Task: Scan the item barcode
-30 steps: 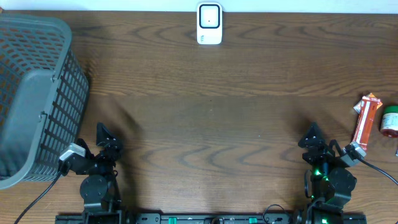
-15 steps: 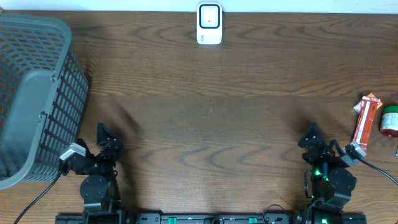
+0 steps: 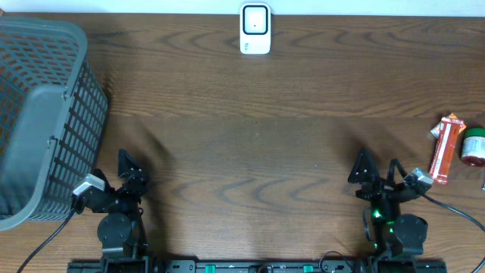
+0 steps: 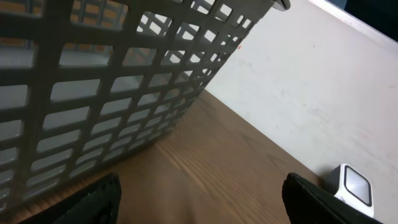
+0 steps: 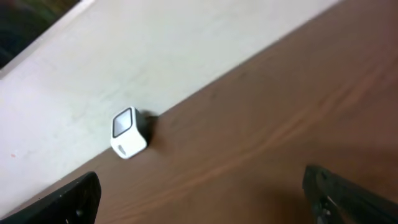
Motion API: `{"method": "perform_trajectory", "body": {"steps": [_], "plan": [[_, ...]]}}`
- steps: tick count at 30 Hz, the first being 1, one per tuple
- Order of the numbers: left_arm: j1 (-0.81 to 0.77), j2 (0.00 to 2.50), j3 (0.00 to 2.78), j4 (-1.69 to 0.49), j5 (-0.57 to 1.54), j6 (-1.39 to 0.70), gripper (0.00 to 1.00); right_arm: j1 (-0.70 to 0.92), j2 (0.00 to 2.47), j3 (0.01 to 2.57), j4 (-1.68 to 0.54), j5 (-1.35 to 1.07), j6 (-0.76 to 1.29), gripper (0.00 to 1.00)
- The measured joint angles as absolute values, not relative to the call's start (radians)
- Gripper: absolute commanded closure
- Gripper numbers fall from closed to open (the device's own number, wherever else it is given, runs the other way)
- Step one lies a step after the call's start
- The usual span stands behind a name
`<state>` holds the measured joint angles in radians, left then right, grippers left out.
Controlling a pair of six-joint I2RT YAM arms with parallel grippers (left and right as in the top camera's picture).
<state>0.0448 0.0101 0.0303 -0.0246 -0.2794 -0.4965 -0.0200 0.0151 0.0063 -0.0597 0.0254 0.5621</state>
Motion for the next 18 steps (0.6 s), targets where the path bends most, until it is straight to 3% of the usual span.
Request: {"method": "perform_trajectory", "body": {"steps": [9,18], "plan": [[0.045,0.010,0.030,-0.025,-0.279,-0.496,0.16,0.020,0.013,0.006,-0.071,0.030,0.249,0.01],[0.045,0.010,0.030,-0.025,-0.279,-0.496,0.16,0.021,0.013,0.006,-0.071,0.022,0.193,0.01]]}}
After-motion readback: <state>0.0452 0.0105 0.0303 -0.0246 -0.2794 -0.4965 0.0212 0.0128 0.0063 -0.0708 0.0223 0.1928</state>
